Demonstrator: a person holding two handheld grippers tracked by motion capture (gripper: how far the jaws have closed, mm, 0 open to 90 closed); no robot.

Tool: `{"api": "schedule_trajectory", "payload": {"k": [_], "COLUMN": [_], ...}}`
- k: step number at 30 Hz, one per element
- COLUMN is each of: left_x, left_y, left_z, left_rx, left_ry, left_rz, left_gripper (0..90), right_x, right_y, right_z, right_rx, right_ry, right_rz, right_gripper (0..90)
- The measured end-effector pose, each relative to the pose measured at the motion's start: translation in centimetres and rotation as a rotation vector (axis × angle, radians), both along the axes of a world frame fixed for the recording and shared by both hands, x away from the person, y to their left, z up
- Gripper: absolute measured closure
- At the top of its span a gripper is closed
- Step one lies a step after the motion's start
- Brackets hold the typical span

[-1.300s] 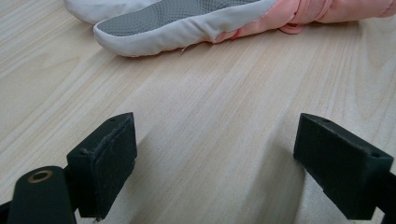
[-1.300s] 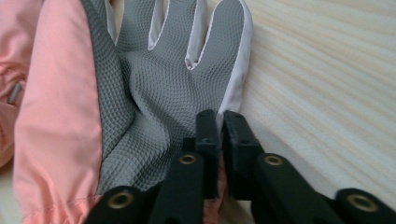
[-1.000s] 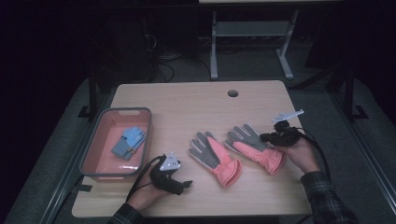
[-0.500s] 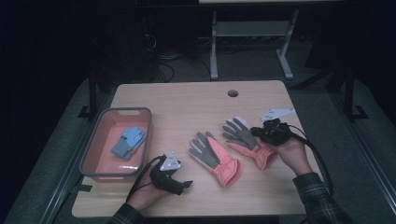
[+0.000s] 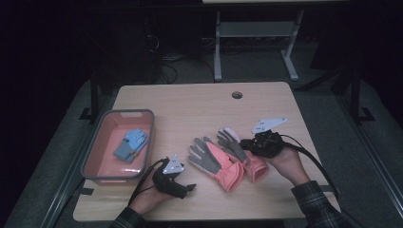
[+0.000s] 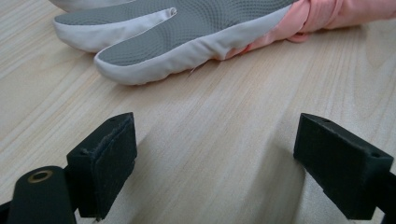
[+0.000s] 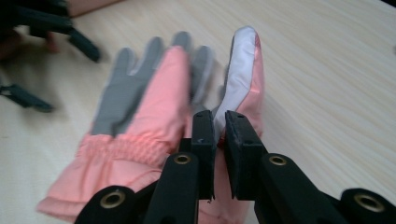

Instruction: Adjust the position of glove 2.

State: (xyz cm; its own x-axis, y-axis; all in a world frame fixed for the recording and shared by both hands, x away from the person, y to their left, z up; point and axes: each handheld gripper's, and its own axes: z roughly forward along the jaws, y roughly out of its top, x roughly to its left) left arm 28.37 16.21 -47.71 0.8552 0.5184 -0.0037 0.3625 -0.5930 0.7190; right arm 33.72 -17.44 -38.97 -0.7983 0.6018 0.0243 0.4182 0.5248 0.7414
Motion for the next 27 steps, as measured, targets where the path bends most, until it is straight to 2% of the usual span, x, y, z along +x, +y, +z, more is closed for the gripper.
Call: {"api": "schedule_trajectory", "payload": {"k": [3, 4, 12, 13, 15, 16, 18, 20, 24, 27], "left_x": [0.0, 0.0, 0.0, 0.0, 0.0, 0.1, 0.0, 0.0, 0.0, 0.0], "left_y": [0.0, 0.0, 0.0, 0.1, 0.0, 0.1, 0.0, 0.0, 0.0, 0.0], "left_z": [0.0, 0.0, 0.0, 0.0, 0.0, 0.0, 0.0, 0.0, 0.0, 0.0], "left_rx": [0.003, 0.003, 0.009, 0.009, 0.002, 0.011, 0.009, 0.003, 0.002, 0.002], "left_ry": [-0.004, -0.004, -0.005, -0.005, -0.003, -0.006, -0.005, -0.003, -0.002, -0.002], "left_rz": [-0.001, -0.001, -0.004, -0.004, -0.001, -0.004, -0.004, -0.001, 0.0, 0.0], "left_gripper": [12.7, 12.7, 12.7, 12.7, 12.7, 12.7, 12.7, 12.7, 12.7, 12.7], "right_x": [-0.3, -0.4, -0.8, -0.8, -0.9, -0.8, -0.9, -0.8, -0.6, -0.3], "right_y": [0.9, 1.3, 3.1, 3.4, 3.8, 4.0, 4.0, 3.2, 2.4, 1.3], "right_z": [-0.1, -0.1, -0.7, -0.8, -1.0, -1.1, -0.9, -0.1, 0.5, 0.8], "right_rx": [0.013, 0.021, 0.035, 0.044, 0.036, 0.035, 0.046, 0.081, 0.099, 0.108], "right_ry": [0.011, 0.027, 0.059, 0.076, 0.082, 0.081, 0.071, 0.06, 0.042, 0.03], "right_rz": [0.048, 0.064, 0.136, 0.148, 0.158, 0.168, 0.167, 0.156, 0.14, 0.108], "right_gripper": [81.4, 81.1, 80.5, 80.5, 79.6, 77.6, 75.6, 73.6, 71.3, 69.8]}}
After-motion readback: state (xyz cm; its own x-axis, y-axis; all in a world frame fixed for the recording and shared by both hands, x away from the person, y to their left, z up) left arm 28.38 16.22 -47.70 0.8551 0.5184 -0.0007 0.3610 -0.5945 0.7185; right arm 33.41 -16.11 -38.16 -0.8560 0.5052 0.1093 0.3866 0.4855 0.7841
